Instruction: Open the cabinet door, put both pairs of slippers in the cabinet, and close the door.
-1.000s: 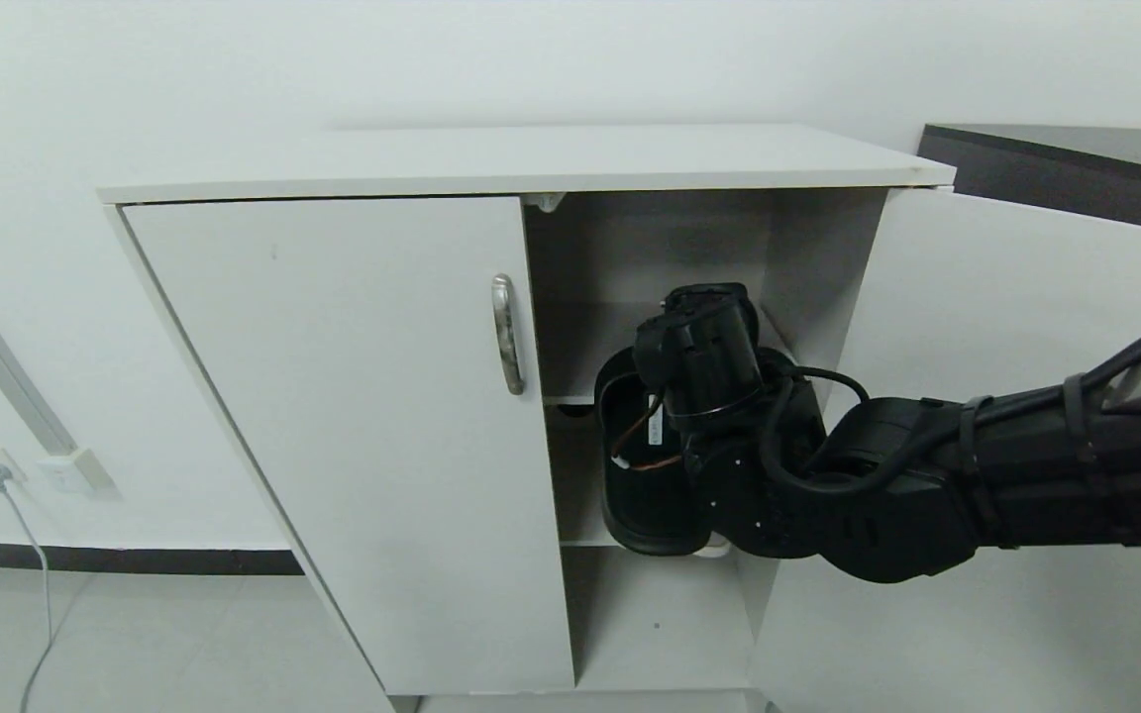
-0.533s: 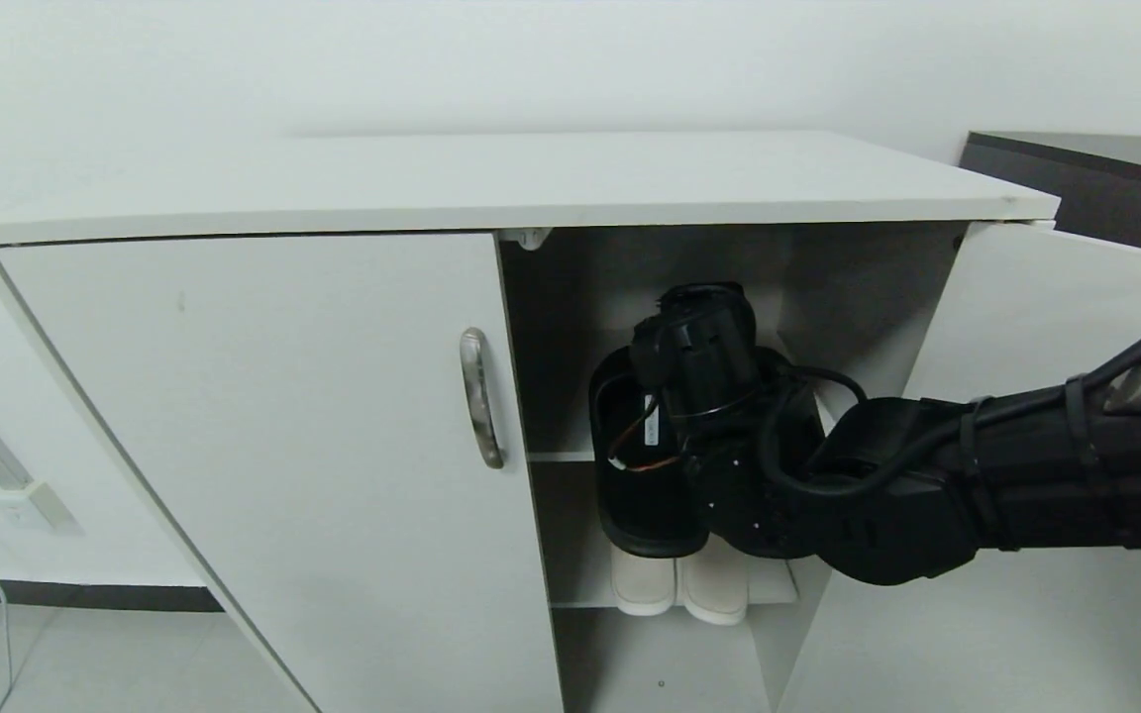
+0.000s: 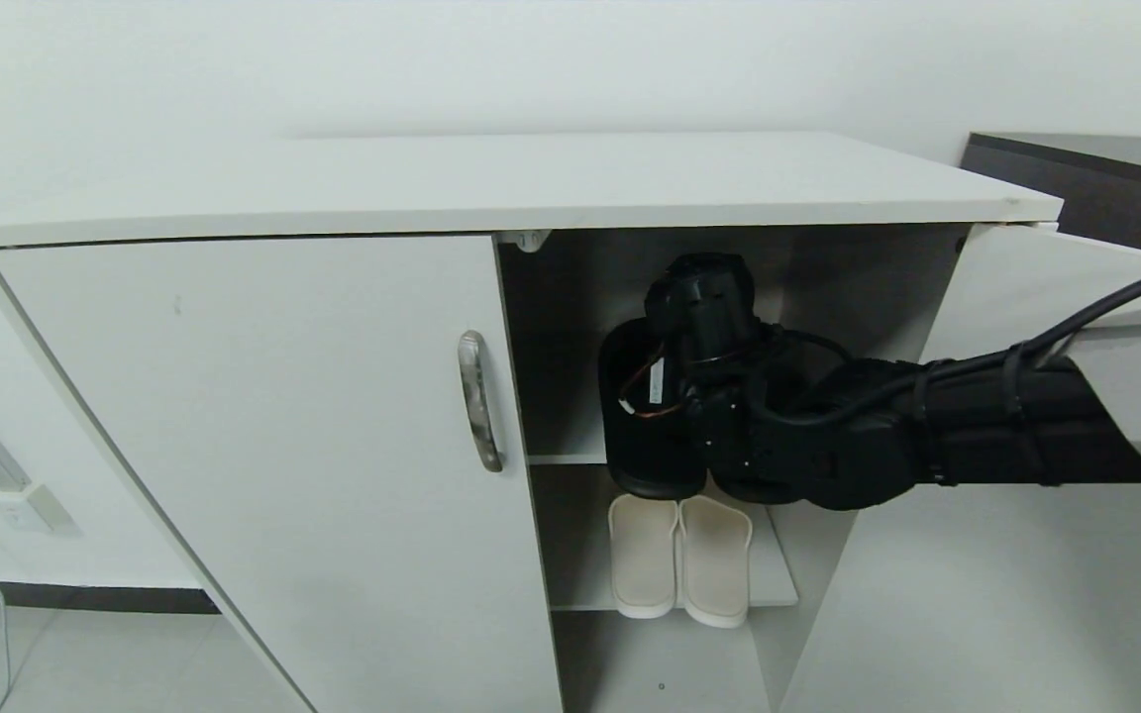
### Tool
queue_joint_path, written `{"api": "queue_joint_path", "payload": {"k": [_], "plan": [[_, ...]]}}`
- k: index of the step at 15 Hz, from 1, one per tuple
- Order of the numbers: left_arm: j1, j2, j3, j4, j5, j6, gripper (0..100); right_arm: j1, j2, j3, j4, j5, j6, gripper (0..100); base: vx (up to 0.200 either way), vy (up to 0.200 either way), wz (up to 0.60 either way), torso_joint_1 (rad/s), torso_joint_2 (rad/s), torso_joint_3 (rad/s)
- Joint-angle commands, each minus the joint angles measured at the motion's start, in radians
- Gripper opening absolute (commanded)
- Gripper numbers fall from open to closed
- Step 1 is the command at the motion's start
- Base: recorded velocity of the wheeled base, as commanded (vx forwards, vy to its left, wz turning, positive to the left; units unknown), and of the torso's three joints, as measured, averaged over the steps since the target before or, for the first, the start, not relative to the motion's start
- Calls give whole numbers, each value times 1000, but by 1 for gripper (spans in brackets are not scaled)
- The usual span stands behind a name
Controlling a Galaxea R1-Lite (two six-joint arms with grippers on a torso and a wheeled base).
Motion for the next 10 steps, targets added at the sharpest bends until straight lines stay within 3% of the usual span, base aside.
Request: {"api": "queue_joint_path", "payload": {"k": [1,5,10], "plan": [[0,1,0,0,0,0,0,-22,57,-57,1,0,-19,0,0,0,0,0,0,0],[0,1,0,0,1,0,0,-54,118,-181,74,3,-31,0,0,0,0,0,0,0],[0,1,0,0,1,0,0,-59,129,-192,76,9,-30,0,0,0,0,0,0,0]]}}
